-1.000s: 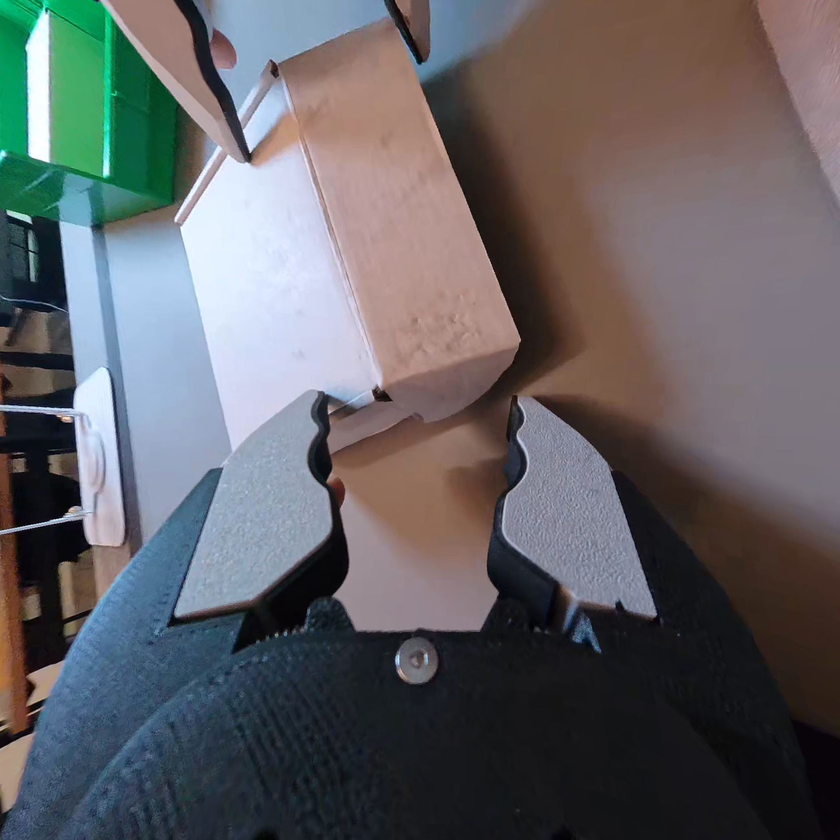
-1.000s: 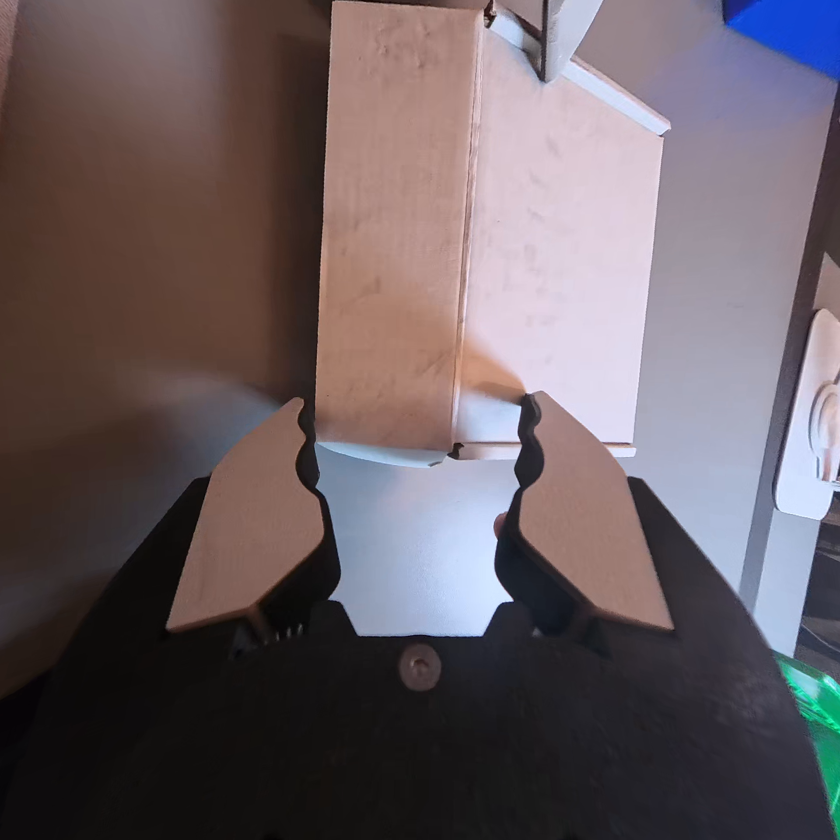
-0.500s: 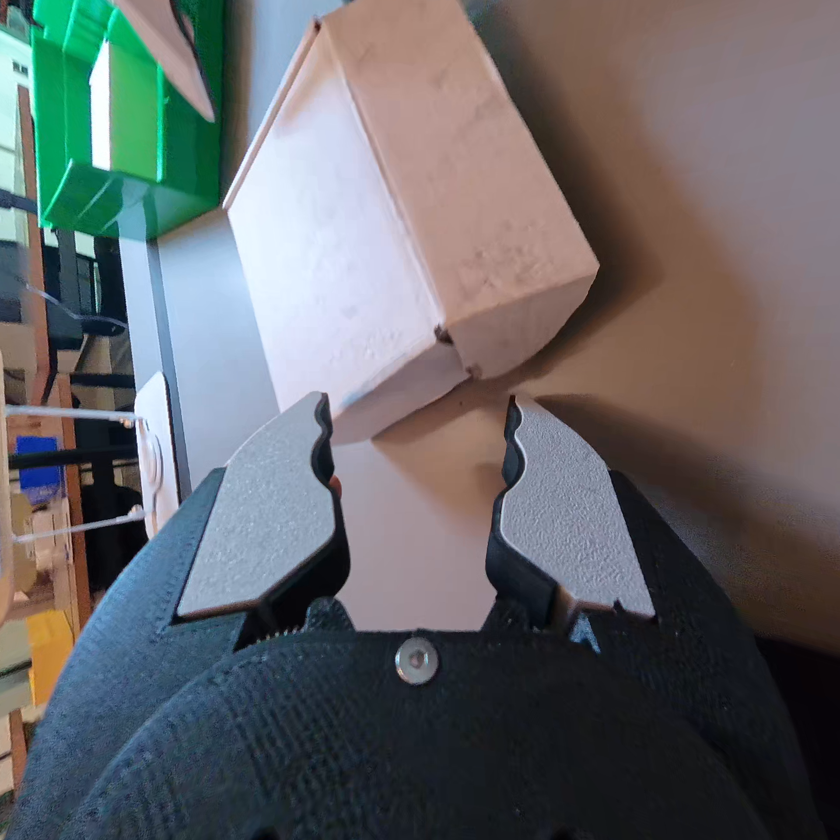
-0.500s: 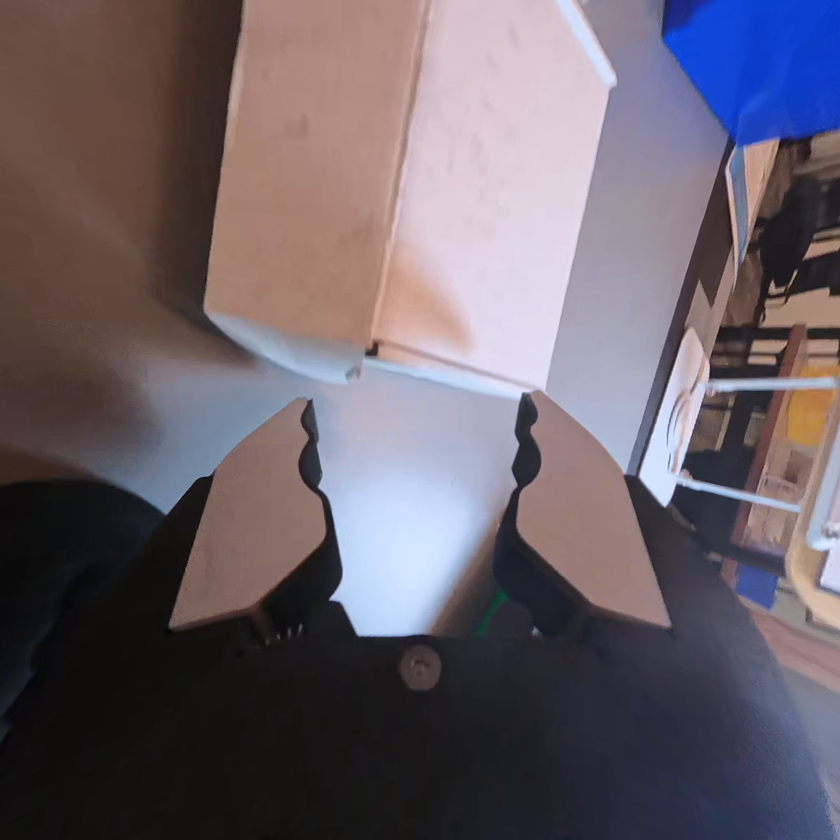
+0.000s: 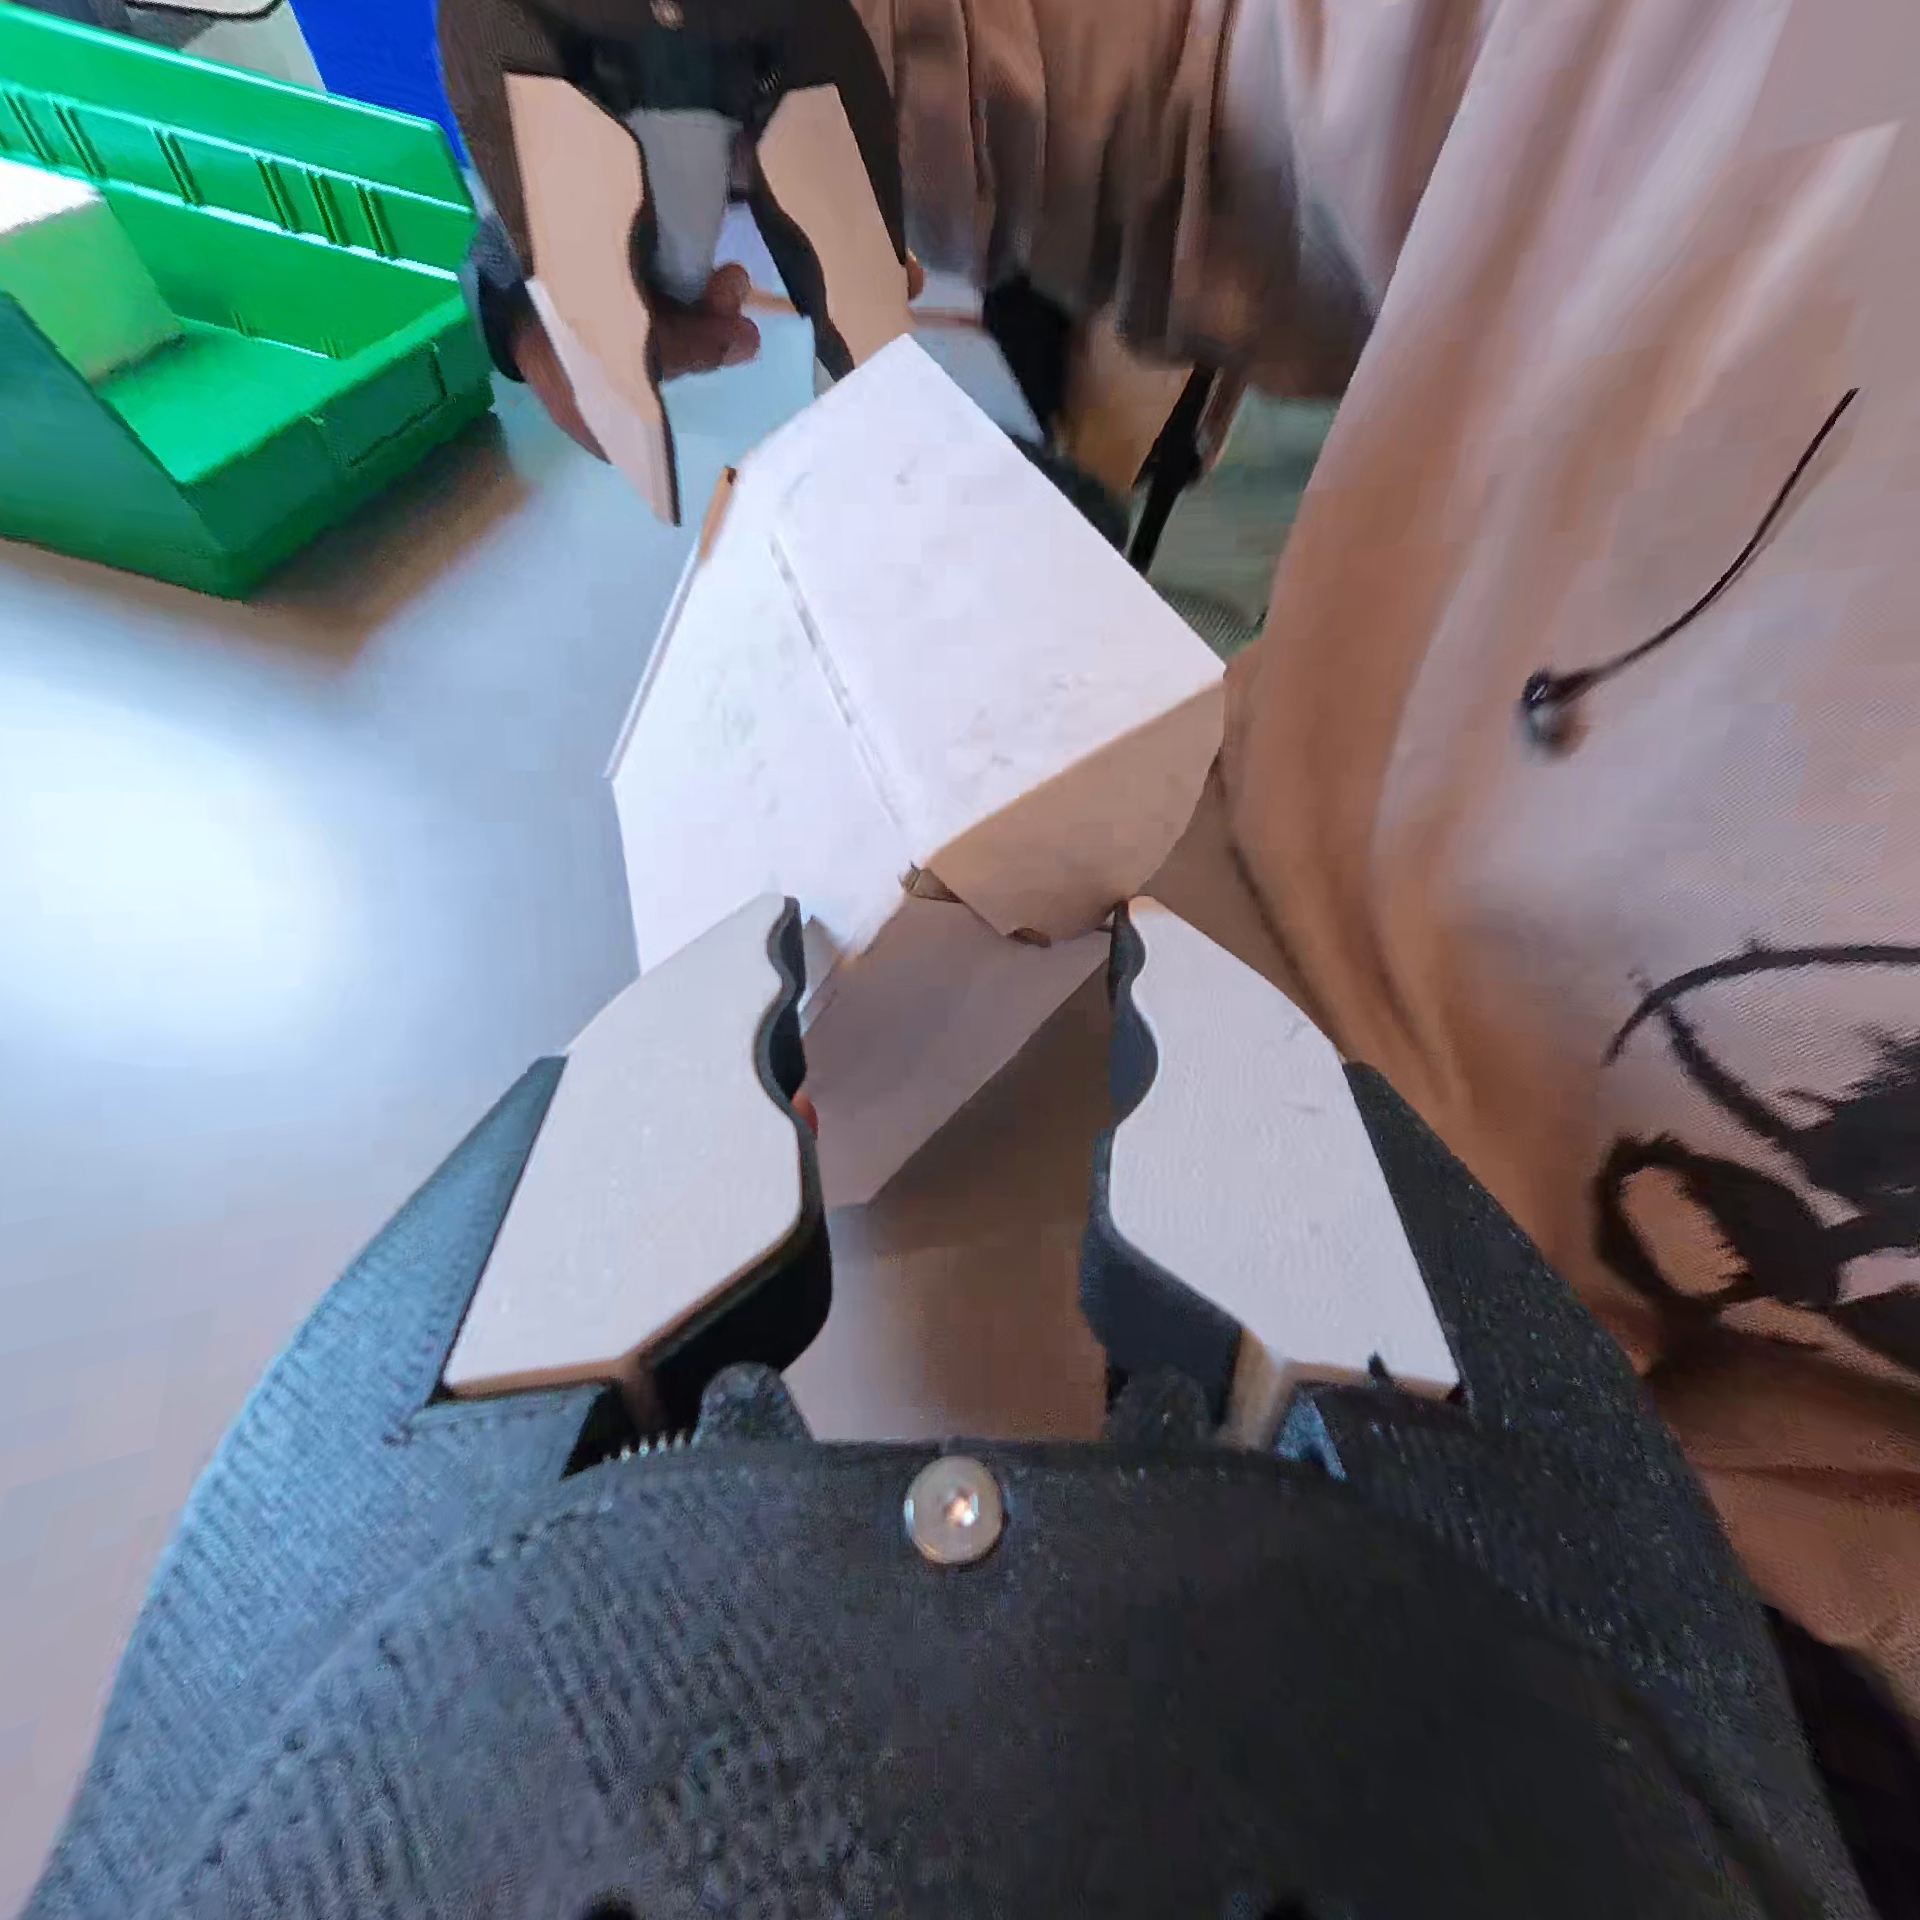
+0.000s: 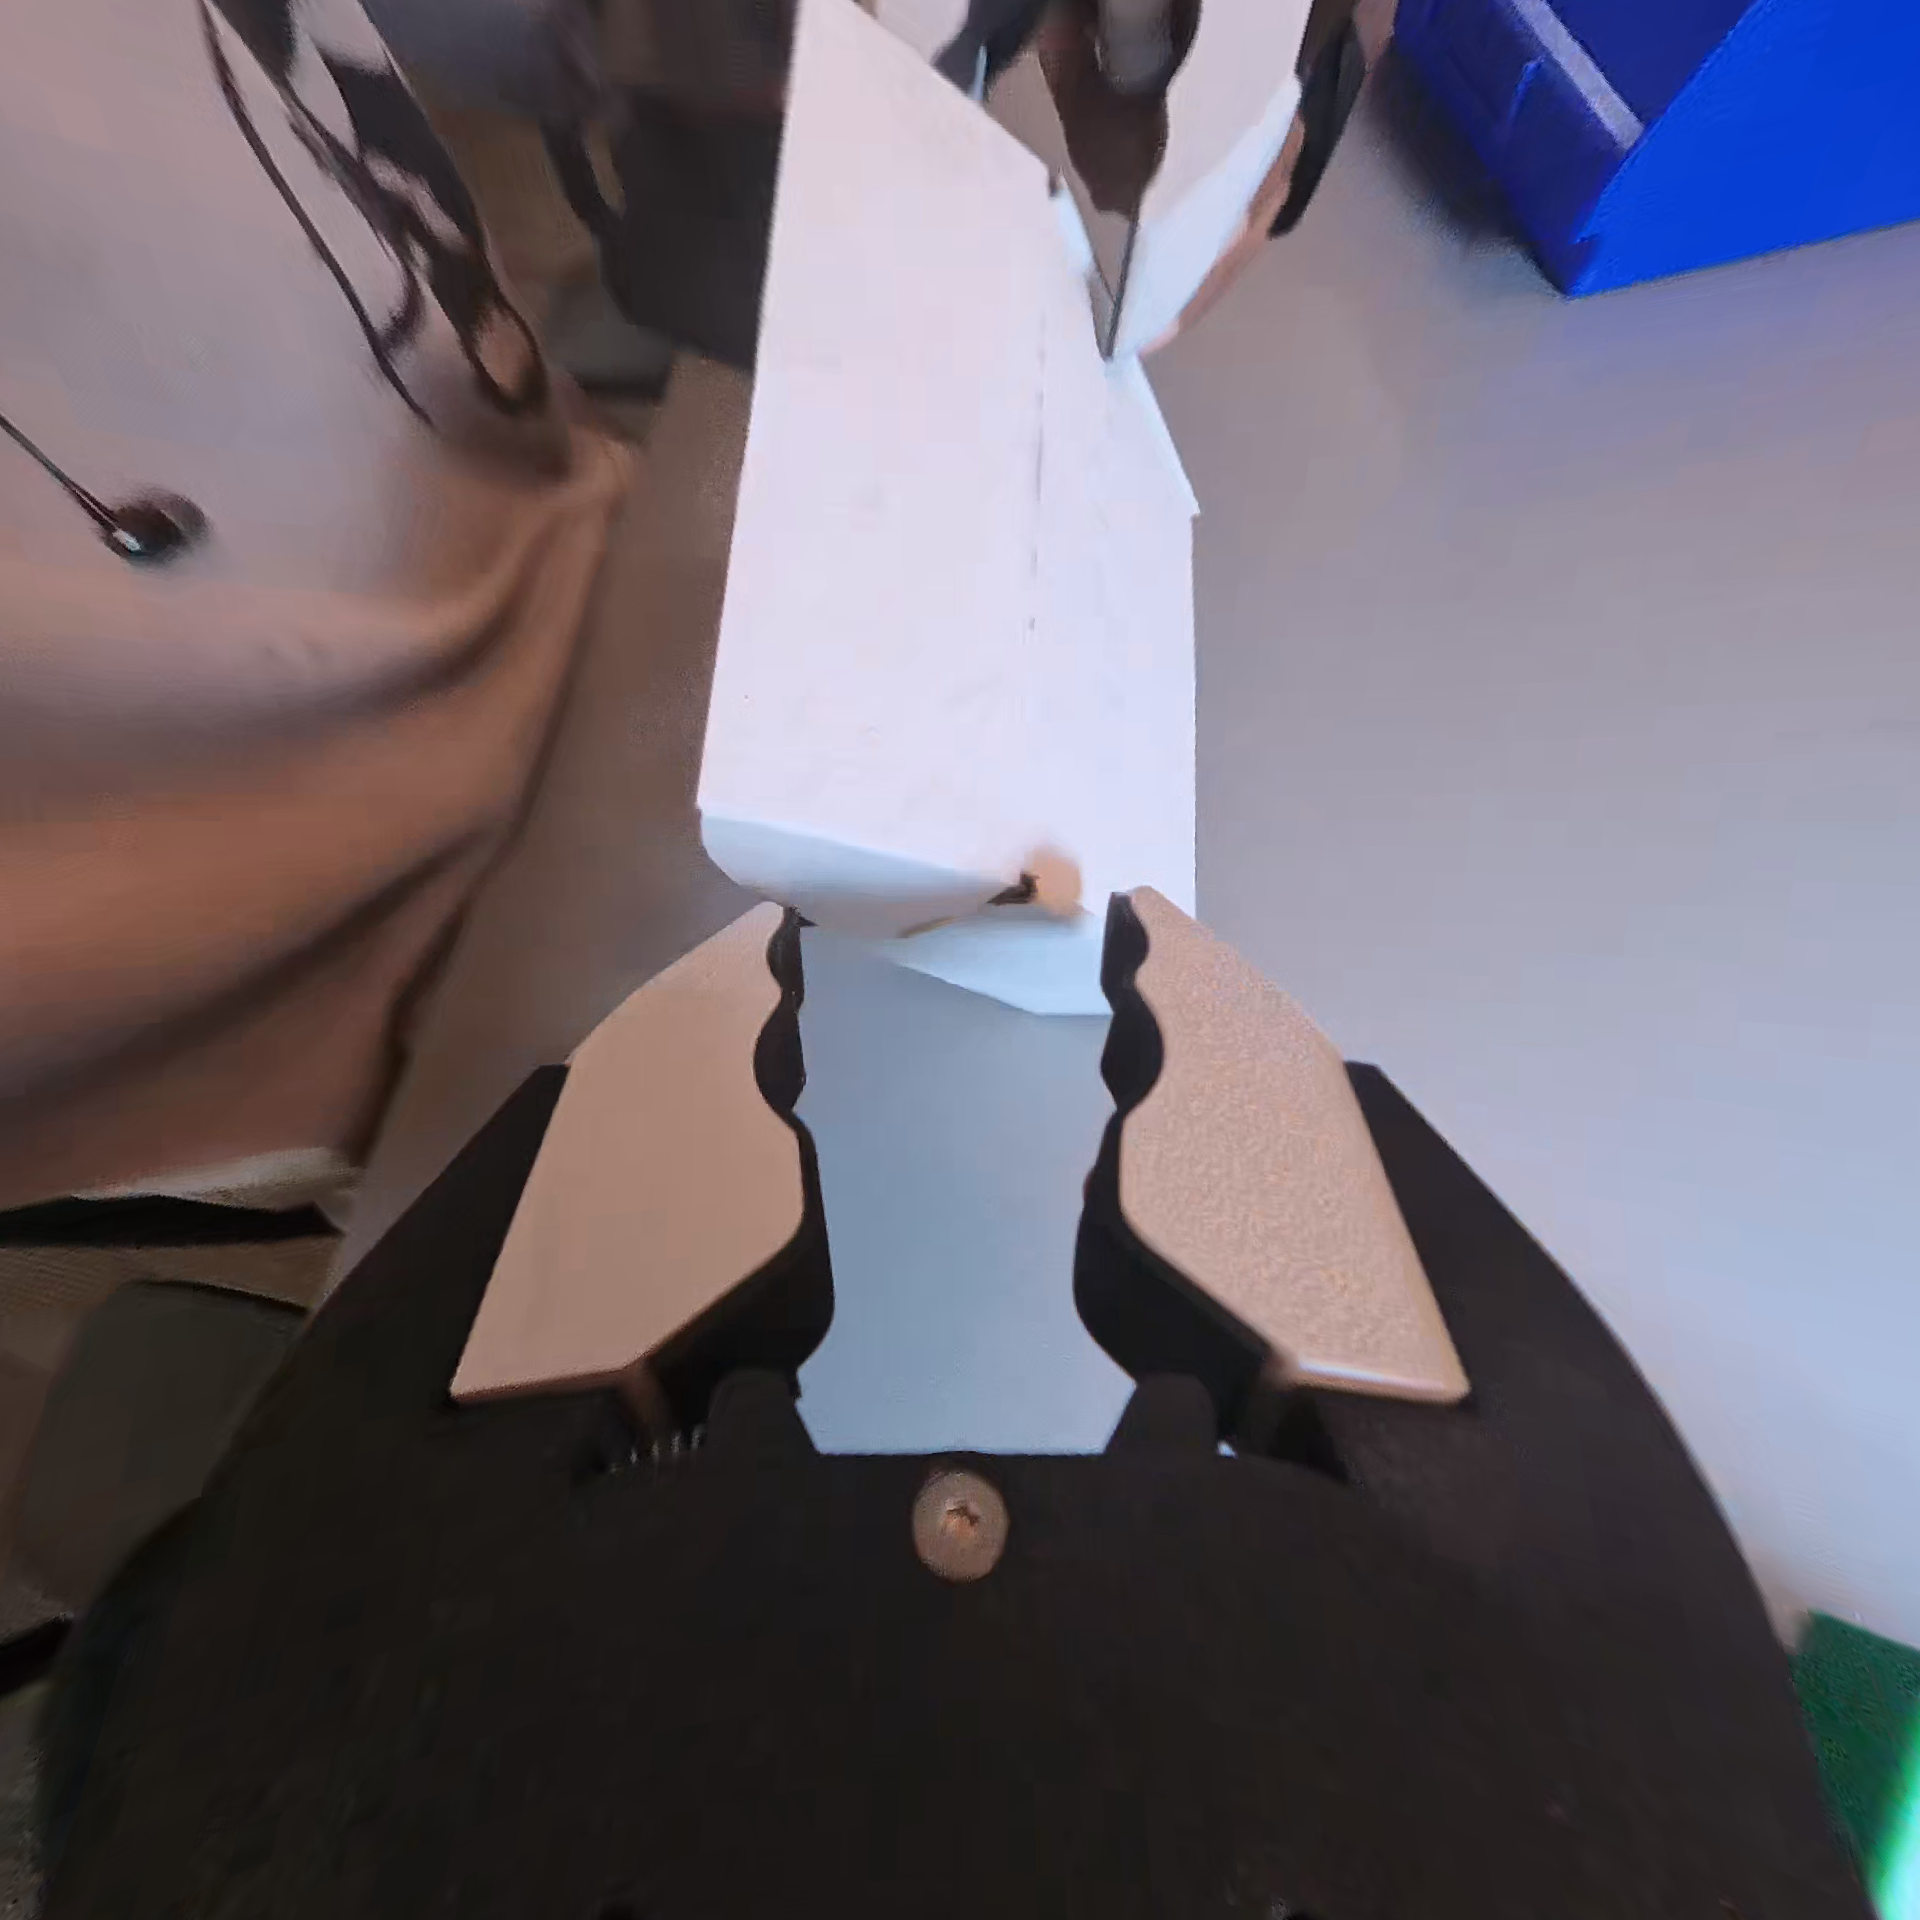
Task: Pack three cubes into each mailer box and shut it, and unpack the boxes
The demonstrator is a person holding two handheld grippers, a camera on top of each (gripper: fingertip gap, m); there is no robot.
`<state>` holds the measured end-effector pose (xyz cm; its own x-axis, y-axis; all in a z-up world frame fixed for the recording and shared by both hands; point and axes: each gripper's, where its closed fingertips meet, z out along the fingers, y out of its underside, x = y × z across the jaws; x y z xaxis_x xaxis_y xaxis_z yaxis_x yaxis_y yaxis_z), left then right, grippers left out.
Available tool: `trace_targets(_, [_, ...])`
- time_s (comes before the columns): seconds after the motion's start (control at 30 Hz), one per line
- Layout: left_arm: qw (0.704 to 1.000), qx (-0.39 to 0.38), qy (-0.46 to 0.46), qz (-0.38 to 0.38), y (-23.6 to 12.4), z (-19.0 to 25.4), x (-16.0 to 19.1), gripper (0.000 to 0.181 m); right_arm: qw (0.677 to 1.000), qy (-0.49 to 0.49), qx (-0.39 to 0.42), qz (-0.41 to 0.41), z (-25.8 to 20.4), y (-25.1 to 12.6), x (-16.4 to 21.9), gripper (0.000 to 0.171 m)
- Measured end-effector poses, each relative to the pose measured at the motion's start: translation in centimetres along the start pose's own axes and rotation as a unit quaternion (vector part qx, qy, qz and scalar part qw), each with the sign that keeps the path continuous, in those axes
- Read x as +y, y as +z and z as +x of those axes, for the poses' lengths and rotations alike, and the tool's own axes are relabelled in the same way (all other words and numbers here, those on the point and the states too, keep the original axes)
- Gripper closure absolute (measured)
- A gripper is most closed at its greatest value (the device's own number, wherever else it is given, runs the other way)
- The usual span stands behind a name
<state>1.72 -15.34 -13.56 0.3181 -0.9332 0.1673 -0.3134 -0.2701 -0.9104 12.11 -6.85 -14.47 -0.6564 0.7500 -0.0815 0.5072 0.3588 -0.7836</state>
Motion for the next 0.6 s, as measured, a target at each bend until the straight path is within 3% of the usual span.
trace_targets(0.03, [0.999,0.011,-0.031,0.017,-0.2,-0.5,0.2,0.126,0.999,0.024,-0.012,0.017,0.3,0.0,-0.1,0.115])
trace_targets(0.17, [0.996,0.013,-0.074,0.04,-0.5,-1.4,1.4,0.127,0.994,0.075,-0.038,0.074,0.7,0.0,-0.2,0.118])
trace_targets(0.4, [0.998,-0.033,-0.03,0.044,-2.7,-2.4,-0.5,0.131,0.994,0.069,-0.027,0.081,1.5,-0.3,-0.8,0.12])
trace_targets(0.6, [0.996,-0.051,0.044,-0.055,-2.2,-3.3,-0.7,0.133,0.998,0.037,-0.031,0.044,2.0,-1.0,-1.3,0.119])
